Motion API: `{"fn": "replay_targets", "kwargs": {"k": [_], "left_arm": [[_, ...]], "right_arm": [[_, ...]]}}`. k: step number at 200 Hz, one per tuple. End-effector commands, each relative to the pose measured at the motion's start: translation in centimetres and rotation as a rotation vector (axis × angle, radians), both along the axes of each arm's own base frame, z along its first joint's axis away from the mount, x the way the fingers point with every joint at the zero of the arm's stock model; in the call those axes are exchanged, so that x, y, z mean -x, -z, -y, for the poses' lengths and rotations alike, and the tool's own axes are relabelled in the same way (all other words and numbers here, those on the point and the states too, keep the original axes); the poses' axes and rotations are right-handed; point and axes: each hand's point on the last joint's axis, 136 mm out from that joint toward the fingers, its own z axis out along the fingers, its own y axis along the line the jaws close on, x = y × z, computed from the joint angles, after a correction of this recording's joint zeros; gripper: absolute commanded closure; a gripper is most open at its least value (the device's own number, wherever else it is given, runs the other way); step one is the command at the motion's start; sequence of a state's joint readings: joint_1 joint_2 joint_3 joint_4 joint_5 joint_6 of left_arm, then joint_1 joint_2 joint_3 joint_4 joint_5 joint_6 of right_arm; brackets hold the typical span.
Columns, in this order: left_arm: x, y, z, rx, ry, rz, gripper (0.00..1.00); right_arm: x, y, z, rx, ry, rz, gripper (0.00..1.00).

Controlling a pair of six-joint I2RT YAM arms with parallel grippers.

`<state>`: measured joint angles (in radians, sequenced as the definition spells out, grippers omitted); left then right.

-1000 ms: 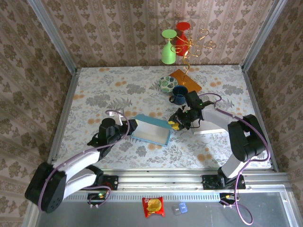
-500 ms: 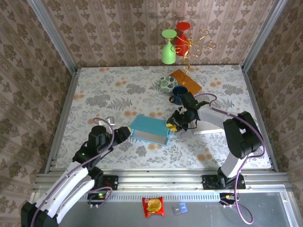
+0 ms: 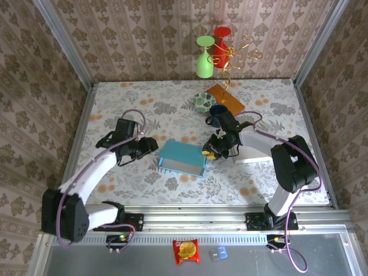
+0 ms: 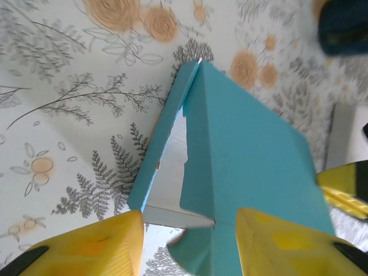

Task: Fold the paper box

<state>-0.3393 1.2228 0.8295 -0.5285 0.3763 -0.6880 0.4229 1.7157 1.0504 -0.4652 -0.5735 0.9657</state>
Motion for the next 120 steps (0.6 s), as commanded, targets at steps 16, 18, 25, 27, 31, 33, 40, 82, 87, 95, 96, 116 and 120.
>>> {"fn": "replay_targets", "kwargs": {"k": [16, 18, 25, 27, 31, 33, 40, 82, 87, 95, 96, 116, 120], "left_arm": [[-2.4, -0.5, 1.9, 0.017, 0.141, 0.078, 0.52], [-2.4, -0.3, 1.9, 0.014, 0.141, 0.075, 0.52], [-2.4, 0.3, 1.9, 0.01, 0.144, 0.067, 0.52], [-2.4, 0.5, 1.9, 0.009, 0.144, 0.063, 0.52], [-2.4, 0.8, 1.9, 0.009, 0.146, 0.058, 0.52], [-2.3, 0.9, 1.9, 0.01, 0.147, 0.055, 0.52], [-2.2, 1.6, 2.0, 0.014, 0.152, 0.045, 0.52], [-1.5, 4.3, 2.1, 0.016, 0.166, 0.023, 0.53], [-1.5, 4.5, 2.1, 0.015, 0.169, 0.026, 0.53], [-1.3, 5.0, 2.0, 0.011, 0.169, 0.018, 0.53], [-1.2, 5.1, 2.0, 0.011, 0.169, 0.017, 0.53], [-0.8, 6.2, 1.9, 0.007, 0.172, -0.005, 0.53], [-0.7, 6.3, 1.9, 0.008, 0.172, -0.007, 0.53]], "right_arm": [[0.5, 1.2, 0.8, 0.078, -0.029, -0.013, 0.72], [0.5, 1.1, 0.8, 0.078, -0.03, -0.013, 0.72], [0.6, 1.3, 0.9, 0.084, -0.032, -0.014, 0.72], [0.6, 1.3, 0.9, 0.085, -0.033, -0.012, 0.72], [0.6, 1.3, 0.9, 0.087, -0.034, -0.012, 0.72], [0.5, 1.3, 0.9, 0.086, -0.035, -0.01, 0.71], [0.5, 1.4, 0.9, 0.089, -0.038, -0.009, 0.71], [0.9, 1.6, 1.3, 0.11, -0.052, -0.015, 0.69], [0.9, 1.6, 1.3, 0.115, -0.056, -0.015, 0.69], [0.9, 1.5, 1.4, 0.119, -0.06, -0.012, 0.68], [1.0, 1.5, 1.4, 0.12, -0.062, -0.012, 0.68], [1.2, 1.4, 1.7, 0.131, -0.077, -0.006, 0.66], [1.2, 1.4, 1.7, 0.131, -0.081, -0.005, 0.65]]}}
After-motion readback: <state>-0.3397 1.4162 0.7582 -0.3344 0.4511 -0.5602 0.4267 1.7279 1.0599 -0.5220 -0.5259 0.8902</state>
